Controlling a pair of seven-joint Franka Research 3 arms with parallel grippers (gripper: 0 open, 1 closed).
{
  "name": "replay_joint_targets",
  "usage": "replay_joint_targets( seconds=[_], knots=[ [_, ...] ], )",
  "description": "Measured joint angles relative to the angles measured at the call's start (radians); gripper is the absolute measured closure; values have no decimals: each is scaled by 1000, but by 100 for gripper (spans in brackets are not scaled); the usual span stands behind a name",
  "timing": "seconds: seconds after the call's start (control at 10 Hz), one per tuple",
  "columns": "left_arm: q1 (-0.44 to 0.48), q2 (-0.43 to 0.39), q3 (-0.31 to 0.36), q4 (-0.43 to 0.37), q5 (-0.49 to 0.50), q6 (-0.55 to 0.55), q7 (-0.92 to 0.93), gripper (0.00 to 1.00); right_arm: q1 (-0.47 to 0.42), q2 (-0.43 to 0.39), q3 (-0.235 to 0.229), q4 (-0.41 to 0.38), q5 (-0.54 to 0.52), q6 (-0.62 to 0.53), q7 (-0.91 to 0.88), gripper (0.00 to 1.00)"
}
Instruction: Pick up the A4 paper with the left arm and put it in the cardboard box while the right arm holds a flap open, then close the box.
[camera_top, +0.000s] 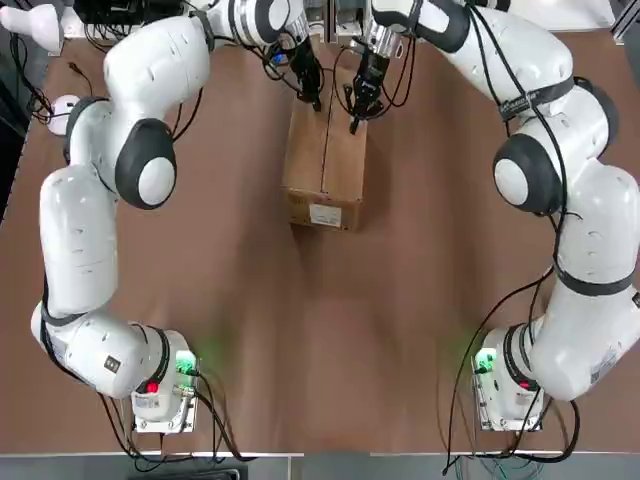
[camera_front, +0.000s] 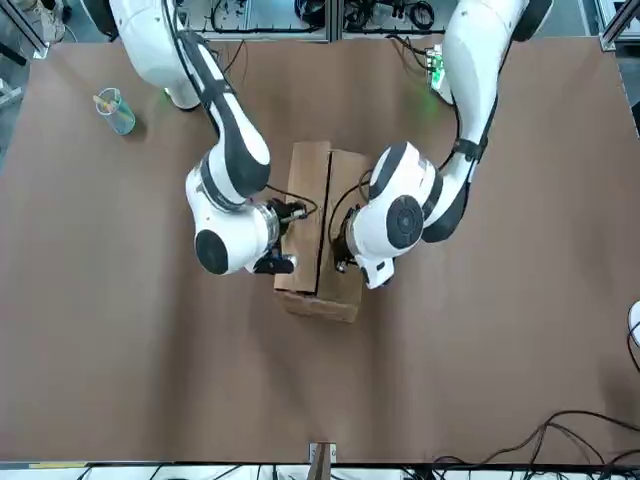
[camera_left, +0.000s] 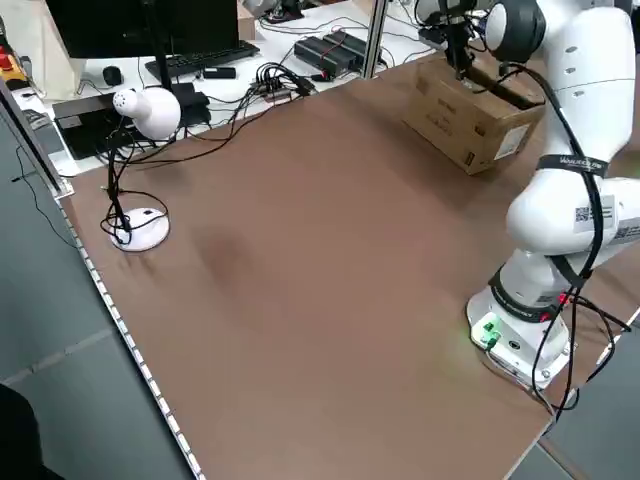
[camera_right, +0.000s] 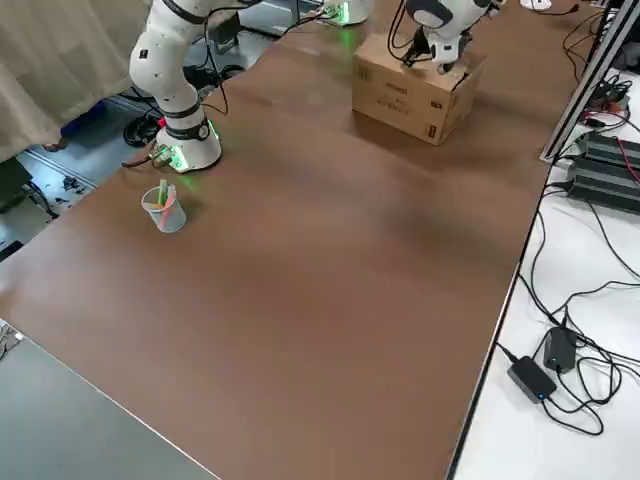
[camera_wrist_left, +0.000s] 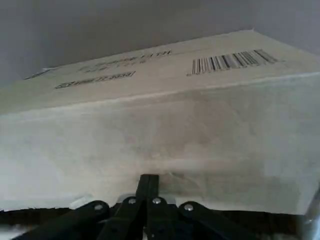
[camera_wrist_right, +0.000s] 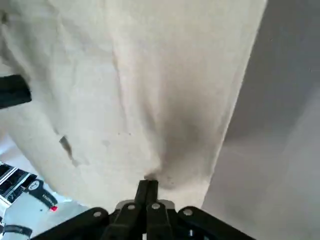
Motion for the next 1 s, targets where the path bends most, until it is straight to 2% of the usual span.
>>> replay_joint_targets(
  seconds=[1.0],
  knots=[
    [-5, 35, -3, 3, 45, 27, 0, 99, 16, 1, 1, -10, -40, 29, 18, 99]
  ],
)
